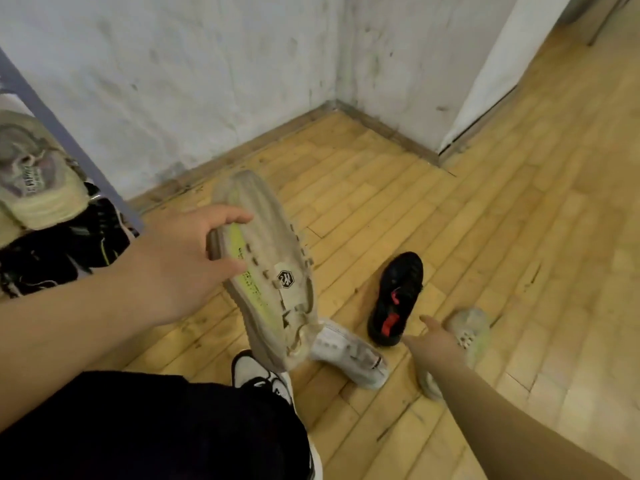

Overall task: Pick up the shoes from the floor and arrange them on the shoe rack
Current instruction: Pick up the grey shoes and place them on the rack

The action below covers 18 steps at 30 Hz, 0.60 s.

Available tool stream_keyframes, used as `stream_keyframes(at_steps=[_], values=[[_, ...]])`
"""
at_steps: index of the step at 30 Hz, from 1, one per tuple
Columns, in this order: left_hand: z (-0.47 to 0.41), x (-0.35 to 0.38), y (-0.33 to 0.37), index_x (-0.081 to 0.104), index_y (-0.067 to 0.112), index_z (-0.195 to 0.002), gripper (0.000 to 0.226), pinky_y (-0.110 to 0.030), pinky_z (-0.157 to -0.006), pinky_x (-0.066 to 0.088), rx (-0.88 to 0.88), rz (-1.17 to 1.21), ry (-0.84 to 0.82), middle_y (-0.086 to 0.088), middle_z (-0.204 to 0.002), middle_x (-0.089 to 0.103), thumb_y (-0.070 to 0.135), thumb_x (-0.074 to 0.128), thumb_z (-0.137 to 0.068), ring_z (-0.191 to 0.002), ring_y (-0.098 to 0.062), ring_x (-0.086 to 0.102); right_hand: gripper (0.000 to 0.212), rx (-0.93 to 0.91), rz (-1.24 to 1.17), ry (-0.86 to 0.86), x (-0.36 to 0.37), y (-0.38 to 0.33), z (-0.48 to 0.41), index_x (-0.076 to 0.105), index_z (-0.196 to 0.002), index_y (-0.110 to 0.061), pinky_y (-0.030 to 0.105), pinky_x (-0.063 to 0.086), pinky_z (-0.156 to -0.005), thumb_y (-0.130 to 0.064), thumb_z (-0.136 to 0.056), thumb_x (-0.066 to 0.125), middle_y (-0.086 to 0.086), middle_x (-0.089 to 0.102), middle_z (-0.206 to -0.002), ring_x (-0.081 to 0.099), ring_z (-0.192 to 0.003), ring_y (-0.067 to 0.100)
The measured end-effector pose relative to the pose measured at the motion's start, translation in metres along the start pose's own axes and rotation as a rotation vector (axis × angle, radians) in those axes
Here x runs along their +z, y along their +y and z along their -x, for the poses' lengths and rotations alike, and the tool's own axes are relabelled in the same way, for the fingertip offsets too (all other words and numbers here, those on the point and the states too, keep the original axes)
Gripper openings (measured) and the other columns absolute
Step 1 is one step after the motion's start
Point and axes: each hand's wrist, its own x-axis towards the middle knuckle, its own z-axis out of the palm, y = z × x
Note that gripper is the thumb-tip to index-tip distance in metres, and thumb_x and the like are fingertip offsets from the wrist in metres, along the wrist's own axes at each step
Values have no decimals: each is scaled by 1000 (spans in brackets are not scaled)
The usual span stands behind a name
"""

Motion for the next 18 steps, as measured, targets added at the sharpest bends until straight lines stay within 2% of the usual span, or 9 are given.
stream_keyframes(at_steps=[2, 3, 4, 6, 8, 10, 12, 15, 18], values=[[-4, 3, 1, 55, 55, -131, 57, -43, -95, 54, 1, 7, -17, 17, -131, 55, 33, 81, -85, -103, -14, 66, 84, 100, 124, 18, 16, 36, -27, 19, -159, -39, 52, 25, -119, -61, -88, 56, 12, 37, -159, 19, -153, 32], [-6, 5, 2, 56, 57, -127, 56, -44, -94, 55, 7, 26, -24, 17, -130, 58, 34, 82, -83, -102, -16, 68, 86, 131, 141, 6, 23, 49, -37, 14, -160, -40, 51, 15, -121, -66, -86, 52, 9, 27, -165, 4, -156, 31], [-8, 6, 2, 56, 60, -124, 56, -45, -92, 57, 8, 52, -32, 16, -127, 62, 34, 83, -81, -98, -16, 70, 88, 159, 144, -38, 29, 60, -45, 12, -160, -39, 51, 11, -123, -70, -85, 47, 8, 25, -167, 1, -157, 30], [-11, 9, 3, 56, 63, -118, 57, -44, -91, 58, 13, 78, -43, 16, -123, 65, 33, 85, -79, -95, -13, 71, 85, 141, 183, -90, 39, 74, -56, 13, -162, -32, 50, 10, -124, -66, -90, 42, 5, 29, -165, 14, -155, 27], [-14, 12, 4, 55, 67, -116, 60, -44, -91, 58, 27, 66, -33, 17, -122, 65, 33, 86, -78, -95, -12, 71, 77, 120, 105, -104, 45, 82, -63, 16, -162, -30, 47, 23, -122, -50, -96, 50, 3, 27, -166, 29, -150, 28], [-13, 14, 6, 57, 63, -119, 59, -43, -91, 58, 31, 57, -32, 18, -122, 64, 33, 86, -78, -95, -10, 70, 77, 160, 42, -52, 45, 81, -56, 13, -159, -42, 44, 38, -113, -45, -92, 49, 1, 17, -167, 40, -141, 34], [-12, 15, 7, 58, 57, -125, 58, -39, -88, 58, 29, 45, -36, 19, -122, 63, 31, 85, -80, -93, -8, 70, 69, 211, -50, 43, 47, 83, -50, 15, -156, -50, 43, 44, -106, -37, -94, 43, 7, 8, -164, 48, -128, 41], [-10, 15, 8, 57, 55, -130, 59, -30, -79, 58, 30, 10, -54, 21, -123, 59, 31, 83, -82, -89, -6, 69, 69, 189, -160, 110, 44, 73, -42, 23, -157, -42, 48, 42, -109, -29, -93, 45, 19, 28, -157, 45, -131, 44], [-9, 11, 4, 56, 56, -131, 60, -26, -82, 53, 32, 15, -51, 19, -126, 57, 32, 83, -83, -97, -2, 64, 65, 90, -354, 188, 40, 68, -44, 35, -151, -36, 47, 49, -102, -24, -89, 50, 18, 50, -144, 54, -123, 37]])
